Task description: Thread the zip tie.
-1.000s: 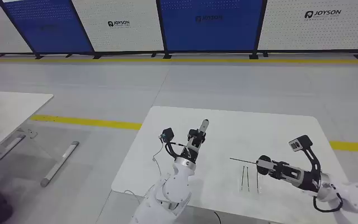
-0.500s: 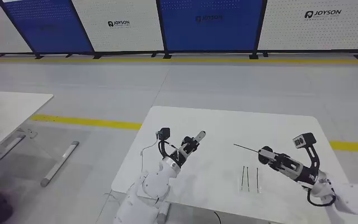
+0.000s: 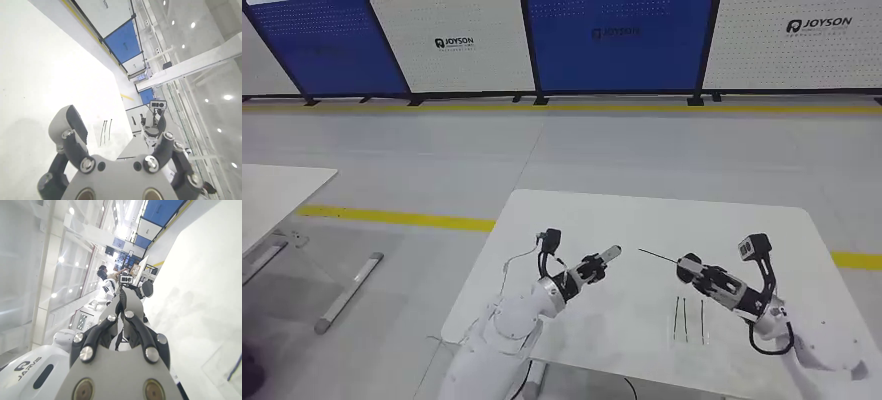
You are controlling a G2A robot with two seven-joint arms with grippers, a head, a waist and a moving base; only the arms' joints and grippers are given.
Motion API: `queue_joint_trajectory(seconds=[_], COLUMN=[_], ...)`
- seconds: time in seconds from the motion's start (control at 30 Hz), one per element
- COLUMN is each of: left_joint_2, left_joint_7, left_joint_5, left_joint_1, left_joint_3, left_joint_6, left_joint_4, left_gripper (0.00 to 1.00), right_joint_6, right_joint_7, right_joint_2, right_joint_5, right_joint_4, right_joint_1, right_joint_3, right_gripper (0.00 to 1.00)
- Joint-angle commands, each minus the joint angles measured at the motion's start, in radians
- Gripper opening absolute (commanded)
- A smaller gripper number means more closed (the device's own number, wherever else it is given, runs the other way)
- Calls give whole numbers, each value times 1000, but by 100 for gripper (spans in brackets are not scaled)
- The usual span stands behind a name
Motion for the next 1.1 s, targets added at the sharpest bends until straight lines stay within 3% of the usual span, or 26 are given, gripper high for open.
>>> queue_joint_trajectory(seconds=[0.0,0.23,0.33,0.47,0.57,0.63,0.97,1.07], left_joint_2=[0,0,-1,3,6,5,5,4], left_joint_7=[9,9,-17,-60,-101,-92,-92,-73], left_joint_5=[0,0,-39,-116,-177,-213,-213,-209], left_joint_1=[0,0,-3,-28,-42,-51,-51,-69], left_joint_3=[0,0,11,9,8,10,10,40], left_joint_6=[2,2,-3,4,7,20,20,26], left_joint_4=[0,0,8,31,45,55,55,63], left_gripper=[100,100,100,100,100,100,100,100], right_joint_6=[-3,-3,-1,-4,28,39,40,38], right_joint_7=[2,2,-49,-162,-213,-254,-256,-267], right_joint_2=[1,1,-7,-31,-57,-73,-74,-79], right_joint_5=[0,0,19,6,-23,-52,-52,-65], right_joint_4=[-1,-1,-5,12,37,59,58,47], right_joint_1=[-2,-2,-5,25,71,103,101,89], right_joint_3=[6,6,-2,-59,-137,-179,-179,-186], right_gripper=[0,0,0,0,0,0,0,0])
